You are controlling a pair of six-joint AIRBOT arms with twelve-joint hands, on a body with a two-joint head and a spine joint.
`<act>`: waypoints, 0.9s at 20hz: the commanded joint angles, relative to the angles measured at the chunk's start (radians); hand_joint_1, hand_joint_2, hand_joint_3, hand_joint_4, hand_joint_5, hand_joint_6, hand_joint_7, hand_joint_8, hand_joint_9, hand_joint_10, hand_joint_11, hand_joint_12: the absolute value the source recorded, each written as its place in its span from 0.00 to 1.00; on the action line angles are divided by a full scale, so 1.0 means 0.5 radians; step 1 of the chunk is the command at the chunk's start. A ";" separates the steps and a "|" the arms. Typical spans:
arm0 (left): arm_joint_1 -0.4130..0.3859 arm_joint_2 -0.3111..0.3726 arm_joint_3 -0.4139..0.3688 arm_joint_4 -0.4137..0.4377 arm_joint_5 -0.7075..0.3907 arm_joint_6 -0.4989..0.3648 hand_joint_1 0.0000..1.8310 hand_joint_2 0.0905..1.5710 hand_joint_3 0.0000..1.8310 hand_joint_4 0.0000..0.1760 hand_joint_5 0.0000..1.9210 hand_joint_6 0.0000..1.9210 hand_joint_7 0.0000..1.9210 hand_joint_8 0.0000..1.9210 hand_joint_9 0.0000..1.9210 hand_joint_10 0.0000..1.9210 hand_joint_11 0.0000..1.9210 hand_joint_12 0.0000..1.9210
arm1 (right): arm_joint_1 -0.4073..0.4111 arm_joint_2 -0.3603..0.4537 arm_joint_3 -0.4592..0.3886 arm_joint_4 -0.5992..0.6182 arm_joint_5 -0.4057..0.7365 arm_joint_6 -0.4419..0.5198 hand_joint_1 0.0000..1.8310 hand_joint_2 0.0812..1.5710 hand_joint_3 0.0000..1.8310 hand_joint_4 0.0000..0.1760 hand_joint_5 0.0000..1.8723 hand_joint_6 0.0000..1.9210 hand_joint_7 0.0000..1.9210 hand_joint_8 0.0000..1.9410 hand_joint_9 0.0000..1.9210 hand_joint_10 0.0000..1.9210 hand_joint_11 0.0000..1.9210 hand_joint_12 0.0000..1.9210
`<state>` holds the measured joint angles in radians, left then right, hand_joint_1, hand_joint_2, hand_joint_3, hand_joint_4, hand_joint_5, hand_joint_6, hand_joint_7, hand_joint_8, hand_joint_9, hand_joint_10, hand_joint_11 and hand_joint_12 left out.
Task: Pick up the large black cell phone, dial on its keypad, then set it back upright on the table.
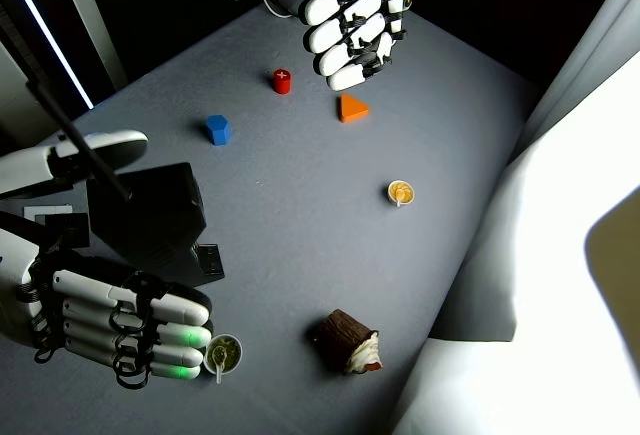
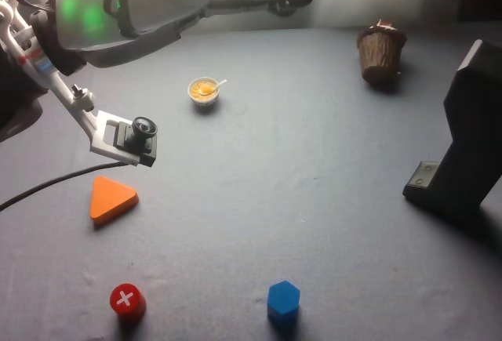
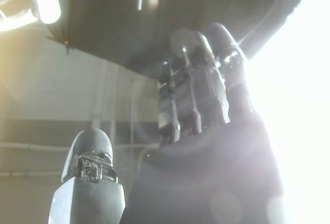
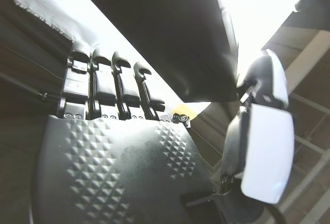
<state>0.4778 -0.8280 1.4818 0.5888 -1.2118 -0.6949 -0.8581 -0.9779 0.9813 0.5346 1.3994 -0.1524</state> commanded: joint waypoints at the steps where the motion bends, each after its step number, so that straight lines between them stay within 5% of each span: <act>1: -0.040 0.015 -0.015 -0.146 -0.193 -0.018 0.02 0.74 0.00 0.00 0.19 0.00 0.19 0.00 0.18 0.00 0.00 0.48 | 0.003 0.027 0.005 -0.031 0.258 0.031 0.10 0.51 0.00 0.36 0.00 0.00 0.00 0.00 0.00 0.00 0.00 0.00; 11: -0.023 0.016 -0.031 -0.146 -0.193 -0.018 0.01 0.74 0.00 0.00 0.19 0.00 0.20 0.00 0.18 0.00 0.00 0.48 | 0.003 0.185 -0.134 -0.092 0.257 0.031 0.05 0.54 0.01 0.40 0.00 0.00 0.00 0.00 0.00 0.00 0.00 0.00; 18: -0.013 0.019 -0.053 -0.152 -0.185 -0.019 0.02 0.74 0.00 0.00 0.18 0.00 0.19 0.00 0.19 0.00 0.00 0.47 | -0.012 0.385 -0.284 -0.155 0.263 0.026 0.05 0.56 0.01 0.28 0.00 0.00 0.00 0.00 0.00 0.00 0.01 0.01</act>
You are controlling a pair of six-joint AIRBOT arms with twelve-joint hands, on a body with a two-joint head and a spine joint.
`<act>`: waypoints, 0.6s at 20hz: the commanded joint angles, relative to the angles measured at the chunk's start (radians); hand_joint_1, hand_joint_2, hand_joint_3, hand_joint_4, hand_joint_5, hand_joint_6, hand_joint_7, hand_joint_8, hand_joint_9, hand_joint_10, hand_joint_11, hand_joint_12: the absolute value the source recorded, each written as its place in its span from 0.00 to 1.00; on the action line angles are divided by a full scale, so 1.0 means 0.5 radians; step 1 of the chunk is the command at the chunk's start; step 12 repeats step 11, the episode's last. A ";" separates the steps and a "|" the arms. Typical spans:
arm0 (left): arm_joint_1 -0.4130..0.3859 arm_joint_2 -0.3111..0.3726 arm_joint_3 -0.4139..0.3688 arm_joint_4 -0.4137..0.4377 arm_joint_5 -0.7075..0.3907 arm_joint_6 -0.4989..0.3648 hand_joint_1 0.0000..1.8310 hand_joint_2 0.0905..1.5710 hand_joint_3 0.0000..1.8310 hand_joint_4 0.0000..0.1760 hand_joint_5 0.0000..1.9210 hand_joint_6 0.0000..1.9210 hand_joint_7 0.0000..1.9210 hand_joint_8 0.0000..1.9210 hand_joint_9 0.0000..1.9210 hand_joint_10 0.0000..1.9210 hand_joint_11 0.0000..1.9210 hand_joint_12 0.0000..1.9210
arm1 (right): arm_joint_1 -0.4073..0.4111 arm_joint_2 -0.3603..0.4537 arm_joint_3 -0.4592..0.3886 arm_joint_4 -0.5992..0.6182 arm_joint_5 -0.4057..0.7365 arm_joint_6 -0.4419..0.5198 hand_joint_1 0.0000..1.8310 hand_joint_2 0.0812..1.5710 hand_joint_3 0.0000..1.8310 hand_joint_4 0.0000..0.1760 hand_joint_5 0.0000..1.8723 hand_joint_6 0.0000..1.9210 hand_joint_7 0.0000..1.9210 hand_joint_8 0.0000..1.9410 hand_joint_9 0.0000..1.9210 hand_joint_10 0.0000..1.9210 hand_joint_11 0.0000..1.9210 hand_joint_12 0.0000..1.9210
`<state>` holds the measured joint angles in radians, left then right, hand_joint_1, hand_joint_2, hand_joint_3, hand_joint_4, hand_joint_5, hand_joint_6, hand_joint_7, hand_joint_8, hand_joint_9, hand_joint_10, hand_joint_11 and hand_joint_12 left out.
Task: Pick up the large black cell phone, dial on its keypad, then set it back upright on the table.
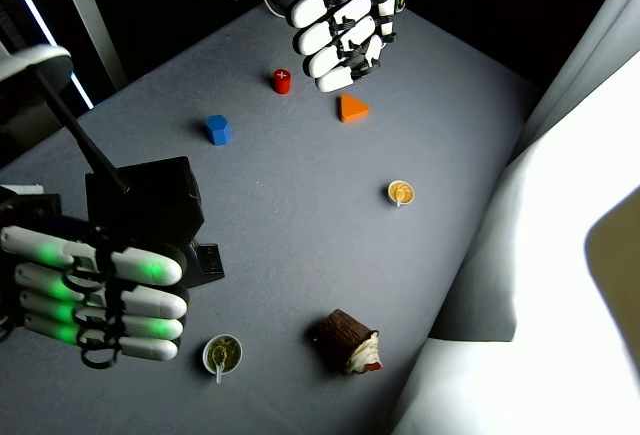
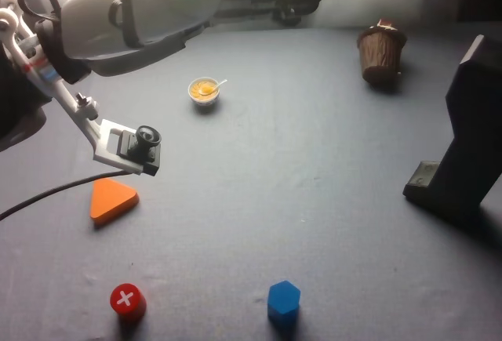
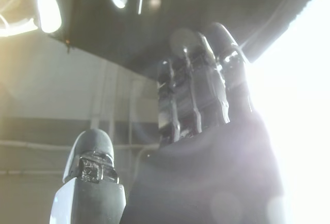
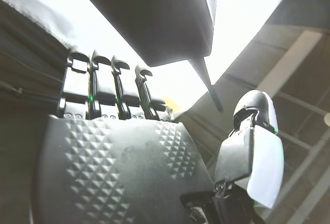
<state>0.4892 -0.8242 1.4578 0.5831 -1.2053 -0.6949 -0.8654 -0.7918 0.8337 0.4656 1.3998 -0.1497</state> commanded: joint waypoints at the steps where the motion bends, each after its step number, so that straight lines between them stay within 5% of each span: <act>1: -0.031 0.013 0.000 -0.142 -0.198 -0.019 0.02 0.74 0.00 0.00 0.18 0.00 0.19 0.00 0.20 0.00 0.00 0.47 | -0.005 0.056 -0.009 -0.018 0.274 0.020 0.06 0.56 0.01 0.28 0.00 0.00 0.00 0.00 0.00 0.00 0.01 0.01; 3: -0.028 0.017 0.004 -0.143 -0.198 -0.019 0.01 0.74 0.00 0.00 0.16 0.00 0.18 0.00 0.19 0.00 0.00 0.40 | -0.033 0.132 -0.045 -0.020 0.303 0.007 0.05 0.55 0.00 0.29 0.00 0.00 0.00 0.00 0.00 0.00 0.02 0.01; 12: -0.020 0.026 -0.001 -0.184 -0.197 -0.019 0.01 0.75 0.00 0.00 0.18 0.00 0.19 0.00 0.19 0.00 0.00 0.44 | -0.284 0.476 -0.275 -0.041 0.516 -0.021 0.05 0.57 0.01 0.35 0.00 0.00 0.00 0.00 0.00 0.00 0.00 0.00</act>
